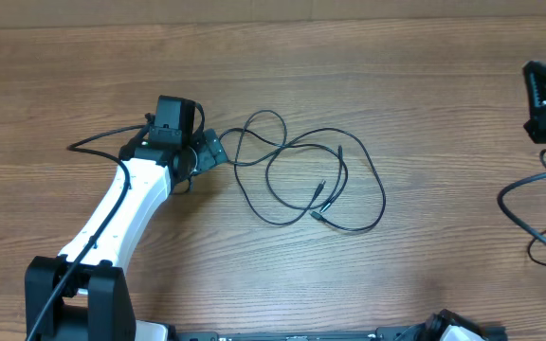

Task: Untangle cables

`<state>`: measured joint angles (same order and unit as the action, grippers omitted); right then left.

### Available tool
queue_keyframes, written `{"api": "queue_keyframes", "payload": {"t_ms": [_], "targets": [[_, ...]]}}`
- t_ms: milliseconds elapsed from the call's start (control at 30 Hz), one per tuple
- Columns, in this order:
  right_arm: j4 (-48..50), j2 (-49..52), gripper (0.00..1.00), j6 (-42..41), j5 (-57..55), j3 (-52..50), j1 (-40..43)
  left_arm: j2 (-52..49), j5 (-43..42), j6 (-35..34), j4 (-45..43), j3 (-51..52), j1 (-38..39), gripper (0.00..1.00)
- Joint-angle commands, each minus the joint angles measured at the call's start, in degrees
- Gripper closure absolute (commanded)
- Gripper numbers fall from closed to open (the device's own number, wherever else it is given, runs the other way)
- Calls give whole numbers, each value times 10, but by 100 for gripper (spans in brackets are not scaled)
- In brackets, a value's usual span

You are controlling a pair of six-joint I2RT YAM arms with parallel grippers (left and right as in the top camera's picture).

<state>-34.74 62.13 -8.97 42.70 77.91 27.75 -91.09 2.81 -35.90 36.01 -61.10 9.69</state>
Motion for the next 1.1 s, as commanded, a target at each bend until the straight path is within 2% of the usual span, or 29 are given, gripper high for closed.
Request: {"api": "queue_keyframes", "payload": {"t_ms": [0,167,333,500,733,1067], "targets": [[-15,28,89,-2,49,13,0,4,-27,34,-19,-1,-3,1],[-26,64,67,1,100,13,0,4,-141,194,-70,-1,-2,0],[-31,78,55,3,116,13,0,-3,-154,258,-81,-1,4,0],[-36,78,53,5,116,13,0,-38,-205,289,-123,-1,22,0],[-51,78,53,5,116,13,0,-110,-199,369,-224,-1,65,0],[-53,78,53,5,116,13,0,-165,-161,370,-297,-1,76,2]]}}
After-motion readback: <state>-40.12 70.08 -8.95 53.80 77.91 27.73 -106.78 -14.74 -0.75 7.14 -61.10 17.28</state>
